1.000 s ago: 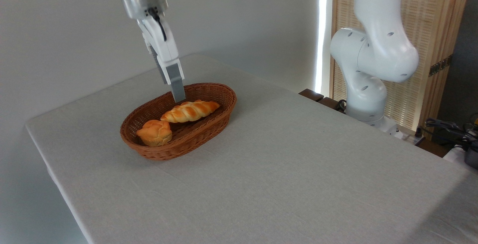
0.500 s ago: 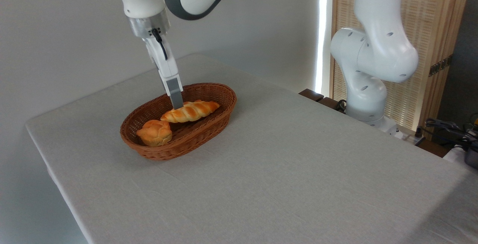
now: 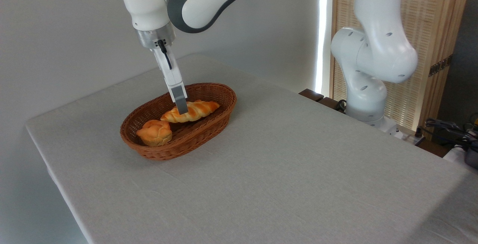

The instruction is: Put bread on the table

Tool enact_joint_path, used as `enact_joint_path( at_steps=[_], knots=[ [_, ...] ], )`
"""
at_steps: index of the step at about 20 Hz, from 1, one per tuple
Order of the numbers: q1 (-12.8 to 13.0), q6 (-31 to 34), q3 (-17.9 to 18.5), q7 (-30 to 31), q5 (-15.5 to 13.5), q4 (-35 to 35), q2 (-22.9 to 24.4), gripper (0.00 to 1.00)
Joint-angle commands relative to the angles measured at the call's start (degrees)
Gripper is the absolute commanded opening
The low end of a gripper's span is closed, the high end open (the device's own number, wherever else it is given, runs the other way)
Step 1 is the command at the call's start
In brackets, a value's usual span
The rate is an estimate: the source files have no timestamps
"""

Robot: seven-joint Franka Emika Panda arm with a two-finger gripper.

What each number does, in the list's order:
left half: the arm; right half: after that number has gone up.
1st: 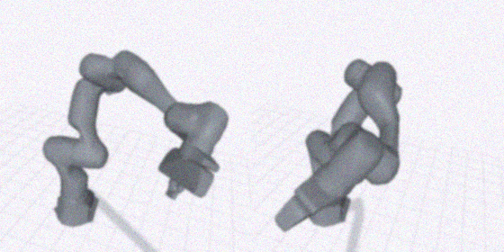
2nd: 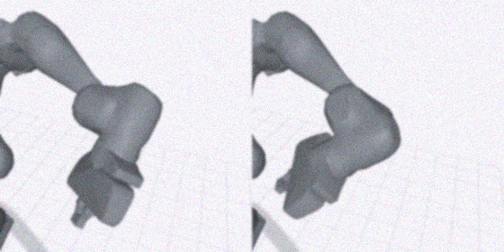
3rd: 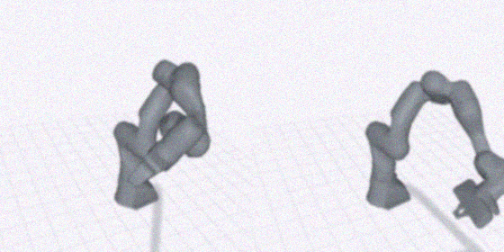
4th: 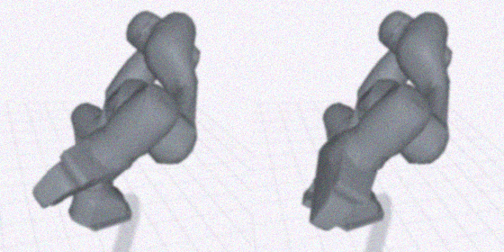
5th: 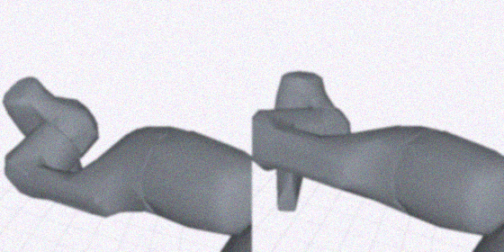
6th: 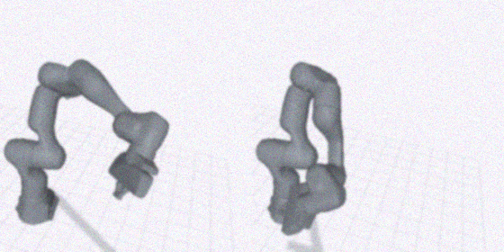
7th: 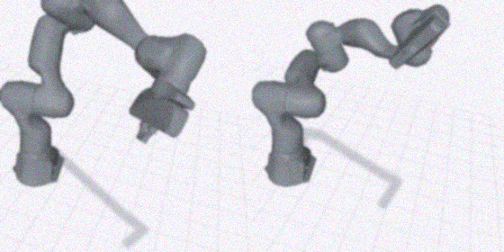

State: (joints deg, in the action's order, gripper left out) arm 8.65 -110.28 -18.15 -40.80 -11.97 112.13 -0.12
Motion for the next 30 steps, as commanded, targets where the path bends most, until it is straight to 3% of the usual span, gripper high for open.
enact_joint_path(
  at_steps=[1, 17, 21, 30],
  knots=[
    [0.93, -4.41, 0.13, -0.86, -1.04, 2.65, 0.38, 1.00],
    [1.81, -7.93, -0.04, -1.21, 0.19, 4.51, 0.47, 1.00],
    [1.81, -7.93, -0.13, -1.12, 4.58, 4.59, 0.56, 1.00],
    [1.90, -7.93, -0.31, -1.04, 4.76, 4.68, 0.03, 1.00]
  ],
)
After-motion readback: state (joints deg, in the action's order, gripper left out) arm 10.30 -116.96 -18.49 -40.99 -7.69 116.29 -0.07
